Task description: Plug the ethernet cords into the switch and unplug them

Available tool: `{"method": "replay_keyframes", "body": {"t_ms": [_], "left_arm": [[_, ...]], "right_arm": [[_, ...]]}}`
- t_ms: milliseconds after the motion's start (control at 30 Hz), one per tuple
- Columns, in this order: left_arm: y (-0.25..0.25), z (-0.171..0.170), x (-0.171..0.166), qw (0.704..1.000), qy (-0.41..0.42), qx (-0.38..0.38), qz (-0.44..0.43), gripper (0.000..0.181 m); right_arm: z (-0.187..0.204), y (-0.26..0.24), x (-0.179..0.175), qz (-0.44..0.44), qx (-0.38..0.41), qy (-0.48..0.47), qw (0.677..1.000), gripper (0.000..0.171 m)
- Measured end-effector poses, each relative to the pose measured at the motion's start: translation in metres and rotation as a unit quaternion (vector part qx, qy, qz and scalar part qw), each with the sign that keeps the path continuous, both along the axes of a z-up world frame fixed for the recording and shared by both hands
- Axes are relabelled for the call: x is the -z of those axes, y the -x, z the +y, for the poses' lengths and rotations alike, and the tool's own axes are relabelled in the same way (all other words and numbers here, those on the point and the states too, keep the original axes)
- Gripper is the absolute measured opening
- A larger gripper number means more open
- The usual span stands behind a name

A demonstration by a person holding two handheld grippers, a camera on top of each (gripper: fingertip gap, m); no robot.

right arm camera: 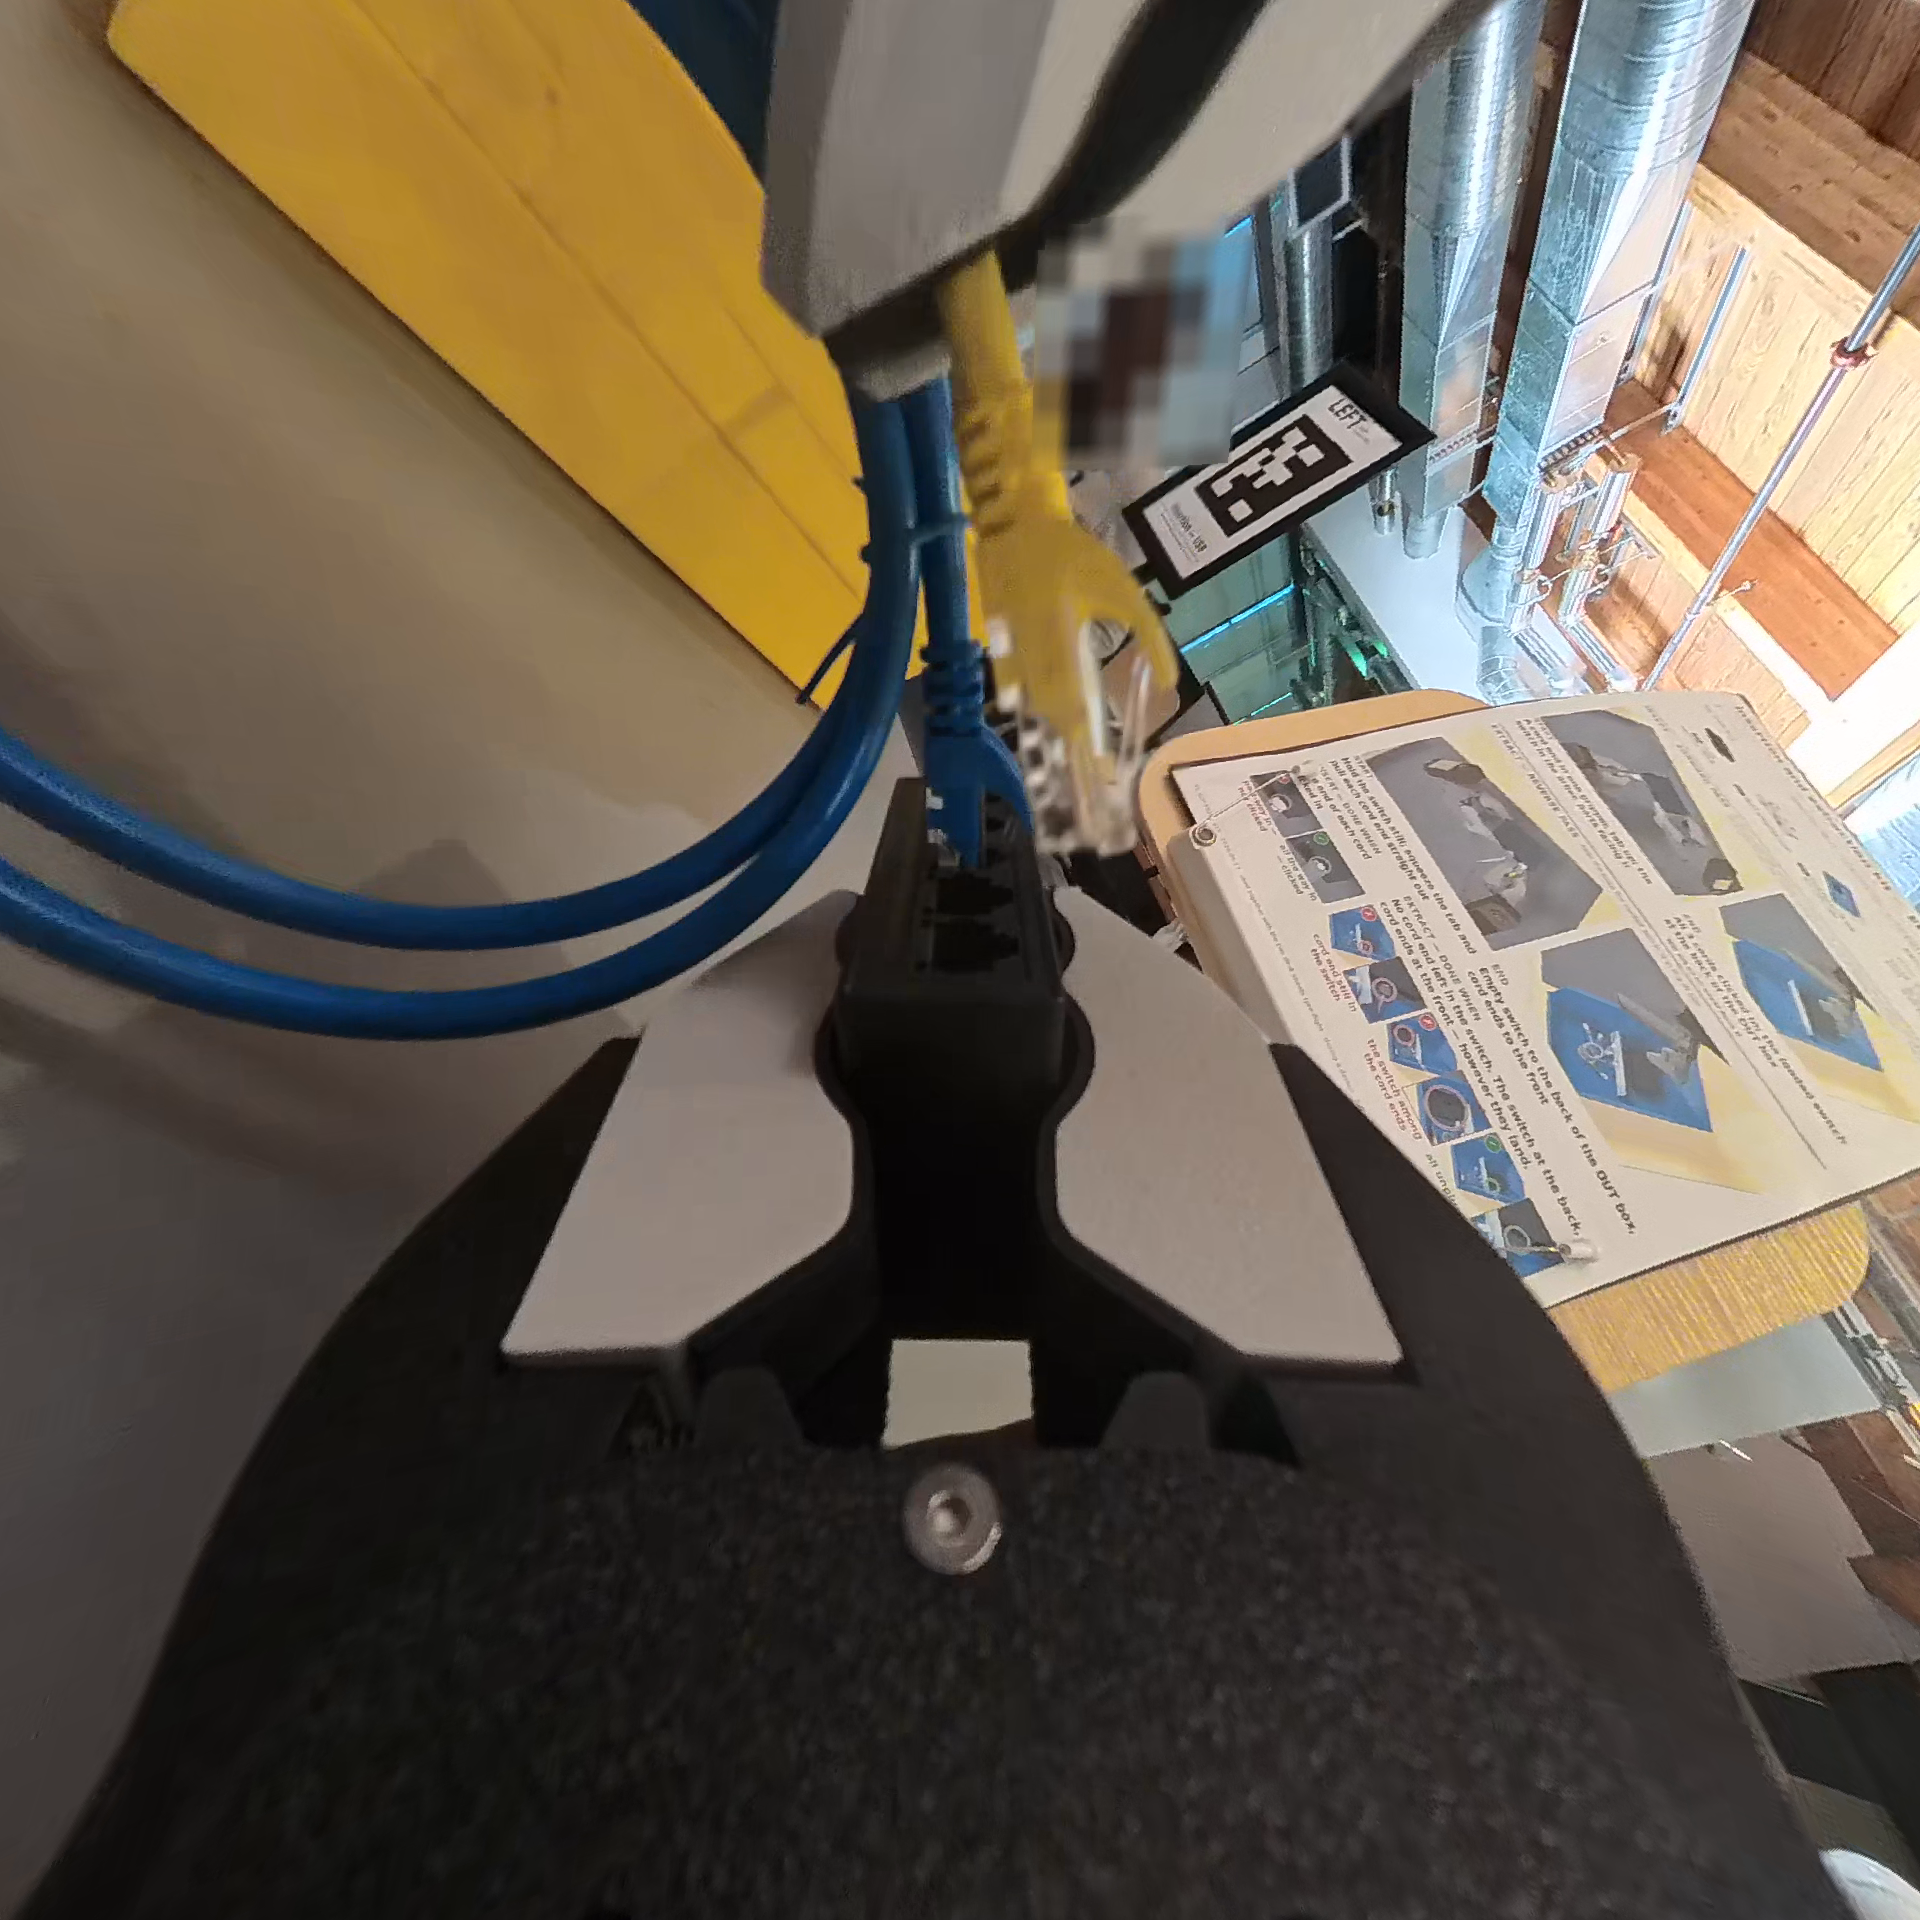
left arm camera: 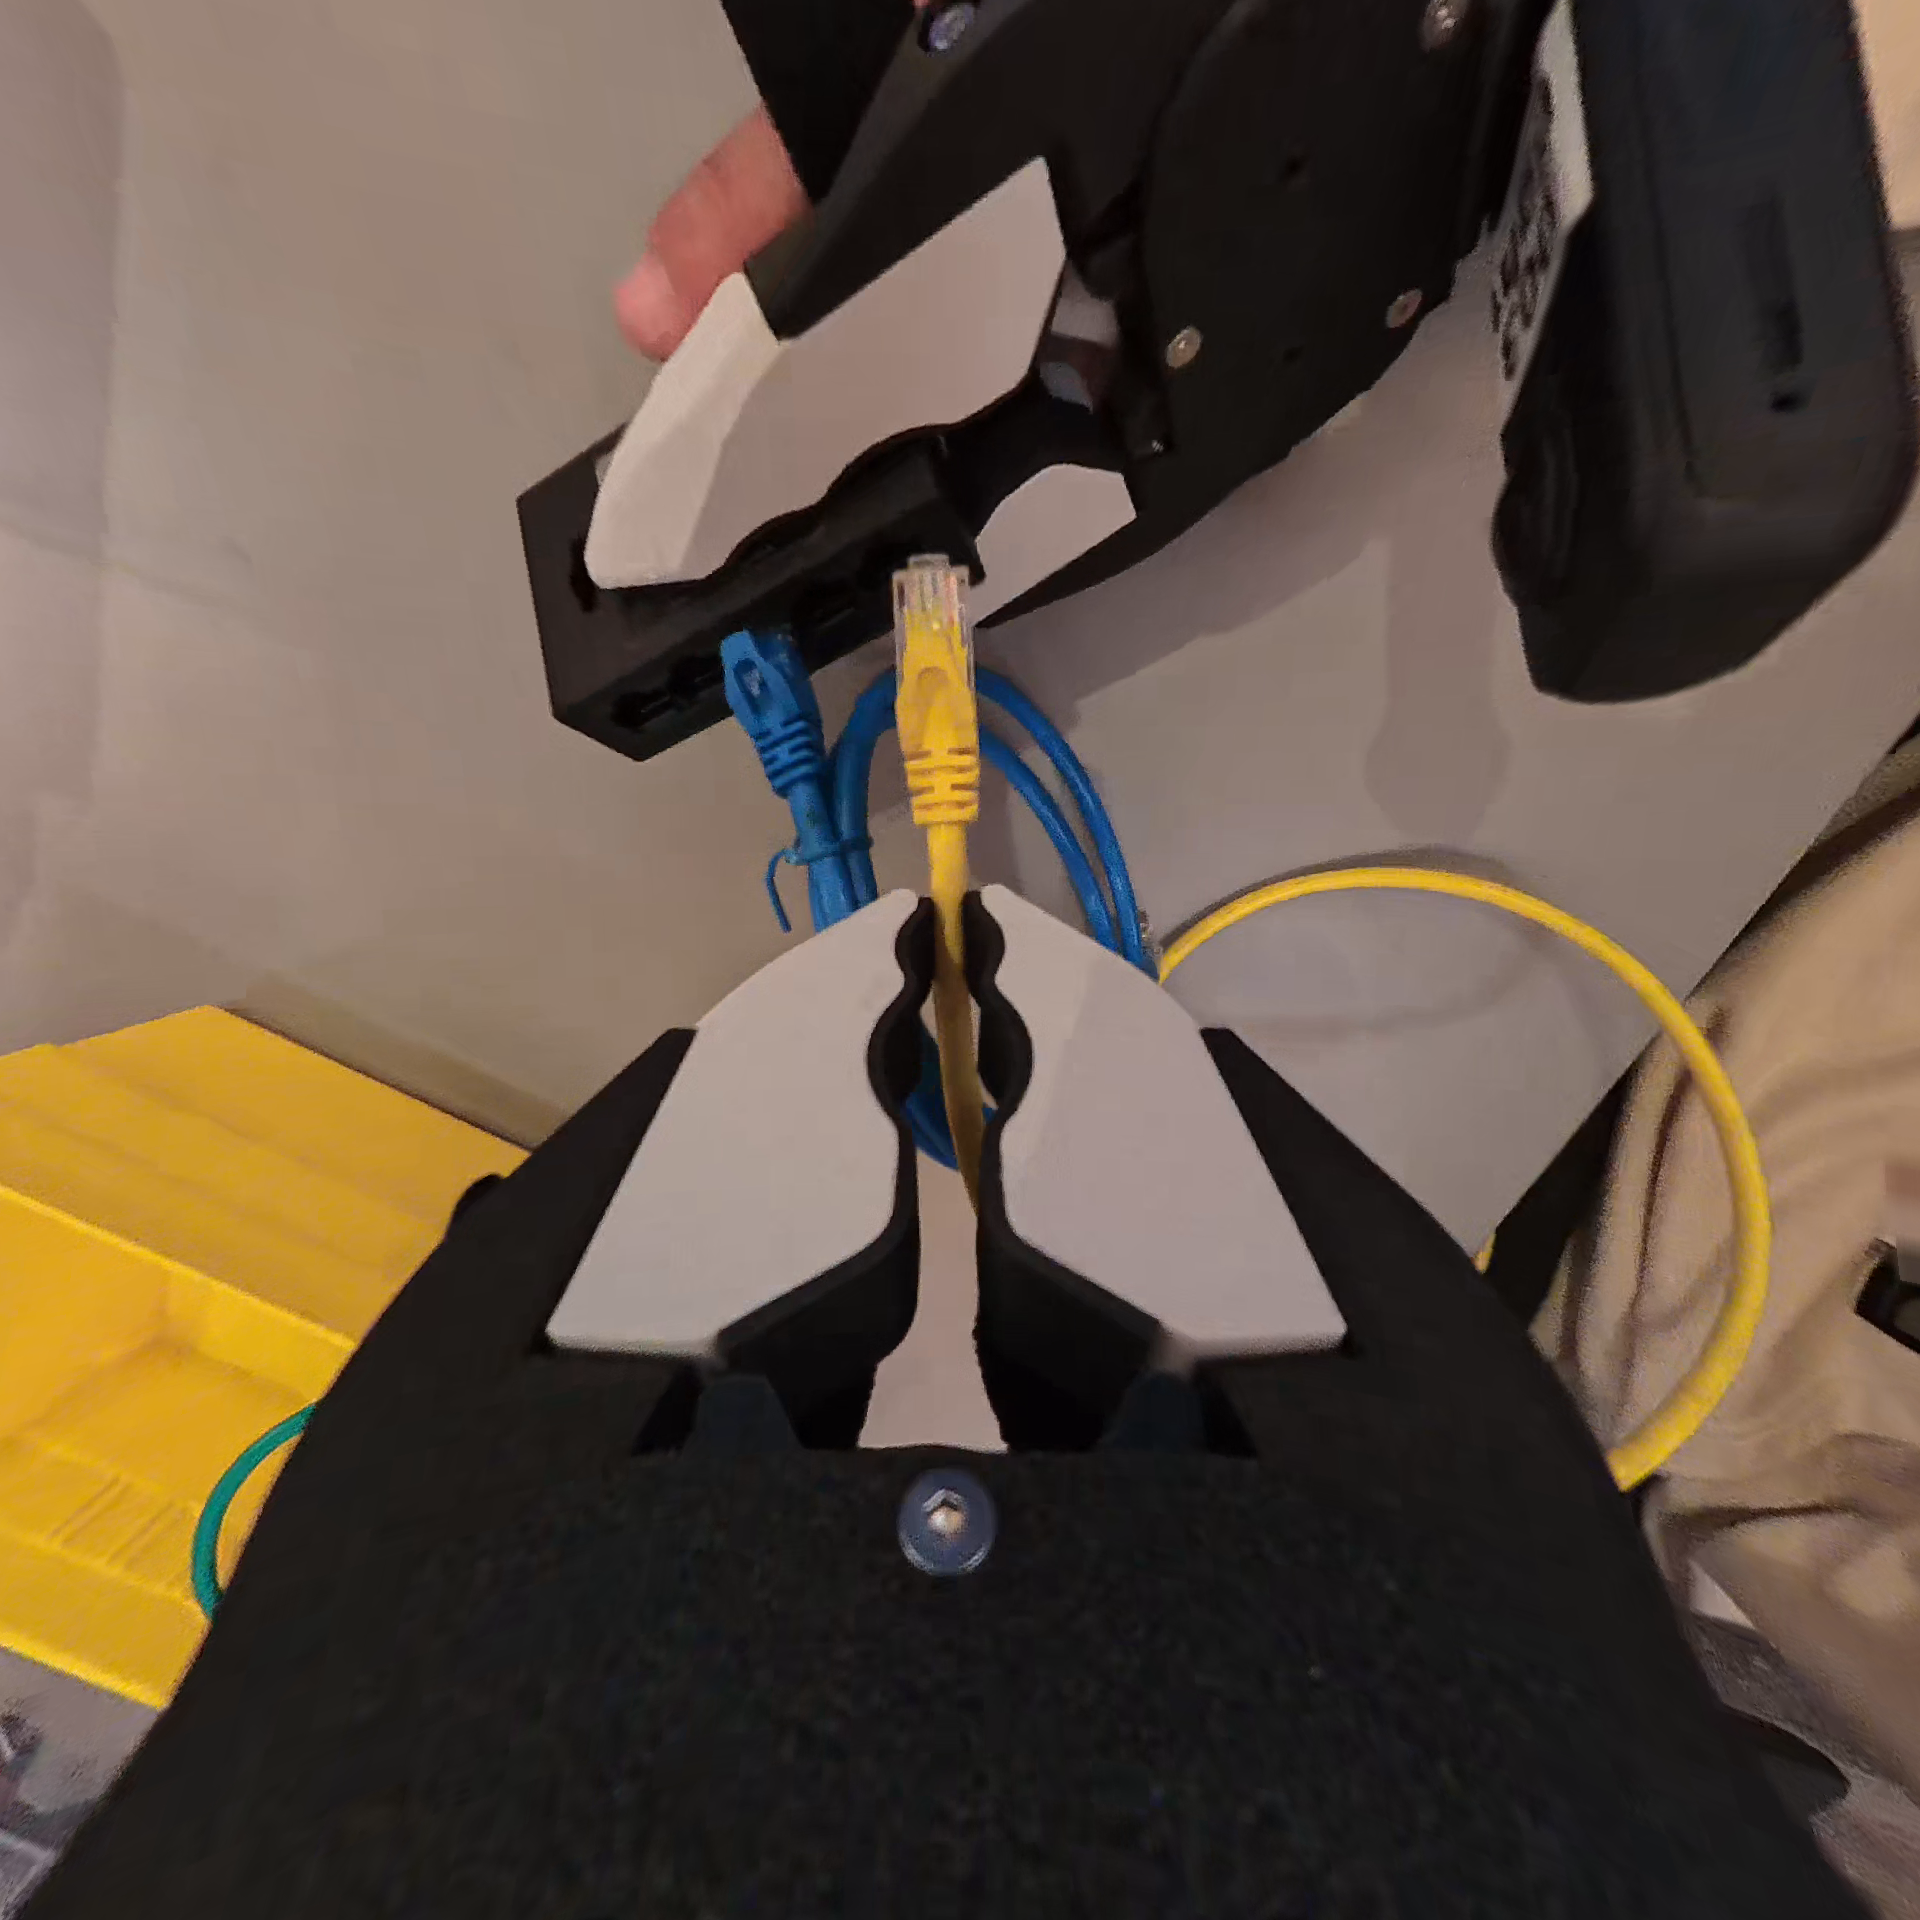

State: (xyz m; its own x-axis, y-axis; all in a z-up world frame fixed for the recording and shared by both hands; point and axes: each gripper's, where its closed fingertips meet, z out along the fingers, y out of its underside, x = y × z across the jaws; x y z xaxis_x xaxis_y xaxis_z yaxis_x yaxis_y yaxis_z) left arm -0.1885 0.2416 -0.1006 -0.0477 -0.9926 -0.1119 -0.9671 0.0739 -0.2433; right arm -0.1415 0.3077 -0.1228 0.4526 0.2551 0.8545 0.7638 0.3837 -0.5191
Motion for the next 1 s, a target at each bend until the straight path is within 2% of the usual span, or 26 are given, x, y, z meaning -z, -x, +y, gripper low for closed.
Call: {"method": "replay_keyframes", "body": {"t_ms": [267,433,833,1000], "left_arm": [[0.001,0.017,0.012,0.996,-0.034,-0.041,0.074,0.005],[0.003,0.023,0.016,0.993,-0.049,-0.064,0.085,0.005],[-0.005,0.017,0.014,0.997,0.006,-0.074,0.020,0.005],[-0.013,0.017,0.009,0.999,-0.025,-0.041,-0.022,0.005]], "right_arm": [[0.008,-0.008,-0.003,-0.065,0.077,-0.053,0.993,0.029],[0.010,-0.009,0.000,-0.084,0.090,-0.057,0.991,0.030],[0.004,-0.004,-0.002,-0.067,0.059,-0.052,0.995,0.029],[0.004,-0.008,-0.004,-0.031,0.055,-0.034,0.997,0.029]]}}
